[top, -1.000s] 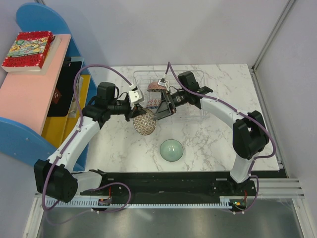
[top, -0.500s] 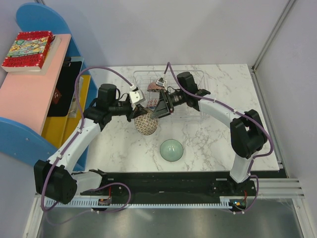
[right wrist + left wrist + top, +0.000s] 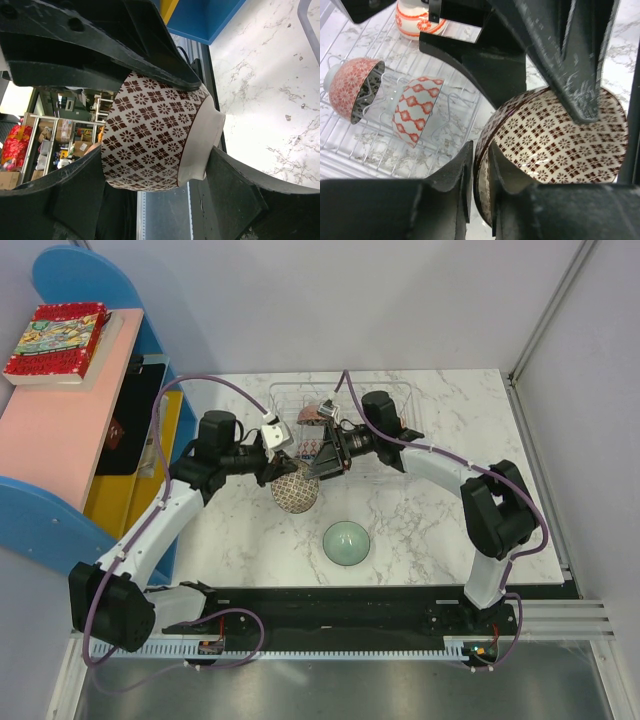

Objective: Load the bowls into the dish rack

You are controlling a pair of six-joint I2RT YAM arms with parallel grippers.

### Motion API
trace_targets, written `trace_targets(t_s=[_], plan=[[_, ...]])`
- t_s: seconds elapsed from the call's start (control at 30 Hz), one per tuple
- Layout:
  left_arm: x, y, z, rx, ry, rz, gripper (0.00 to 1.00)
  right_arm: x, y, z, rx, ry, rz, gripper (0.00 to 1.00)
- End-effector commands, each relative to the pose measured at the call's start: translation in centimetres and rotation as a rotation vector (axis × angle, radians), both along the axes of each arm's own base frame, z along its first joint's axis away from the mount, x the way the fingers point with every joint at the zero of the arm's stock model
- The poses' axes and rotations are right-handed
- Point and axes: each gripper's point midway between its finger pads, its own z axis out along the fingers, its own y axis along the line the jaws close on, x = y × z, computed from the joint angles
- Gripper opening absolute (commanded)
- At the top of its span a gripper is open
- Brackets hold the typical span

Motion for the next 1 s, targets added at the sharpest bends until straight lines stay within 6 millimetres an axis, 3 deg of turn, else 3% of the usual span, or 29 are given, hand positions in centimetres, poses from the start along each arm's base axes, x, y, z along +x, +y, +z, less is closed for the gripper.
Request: trace_targets(t_s=[0.0, 0.13, 0.17, 0.27, 0.4, 0.53, 0.67, 0.7, 0.73, 0.77, 0.8, 0.97], plan=[[-0.4, -1.1, 3.7, -0.076, -0.109, -0.048, 0.29, -0.6, -0.4, 2.3, 0.064, -0.056, 0.019, 0.00], [-0.3, -1.1, 3.6, -0.074, -0.109, -0.048, 0.51, -0.4, -0.6, 2.2, 0.063, -0.064, 0.001, 0.00], [-0.2, -1.1, 3.6, -0.073, -0.108, -0.045, 0.63, -0.5, -0.7, 2.2, 0.059, -0.059, -0.004, 0.00], [0.1, -0.8, 3.2, -0.058, -0.109, -0.027, 0.82, -0.1, -1.0, 2.0, 0.054, -0.068, -0.026, 0.00], [0.9, 0.1, 3.0, -0.043, -0.118, 0.016, 0.99, 1.0, -1.8, 2.2, 0.049, -0.110, -0.075, 0.00], [1.5, 2.0, 3.9, -0.107, -0.083, 0.041, 1.00, 2.8, -3.5, 3.1, 0.038, -0.148, -0.155, 0.00], [2.8, 6.0, 5.4, -0.183, -0.048, 0.119, 1.00, 4.8, -4.9, 3.9, 0.007, -0.231, -0.250, 0.00], [2.8, 6.6, 5.4, -0.196, -0.036, 0.131, 1.00, 4.8, -5.4, 3.3, -0.043, -0.201, -0.270, 0.00], [2.6, 6.8, 5.6, -0.208, -0.031, 0.126, 1.00, 5.7, -5.9, 4.2, -0.051, -0.318, -0.287, 0.00], [3.1, 8.5, 5.2, -0.214, -0.022, 0.173, 1.00, 6.3, -6.3, 4.2, -0.089, -0.352, -0.315, 0.00], [3.1, 8.9, 5.1, -0.216, -0.019, 0.177, 1.00, 7.0, -7.2, 3.0, -0.190, -0.356, -0.371, 0.00], [2.8, 10.5, 2.5, -0.222, 0.056, 0.224, 1.00, 10.8, -10.3, 3.4, -0.401, -0.574, -0.566, 0.00]])
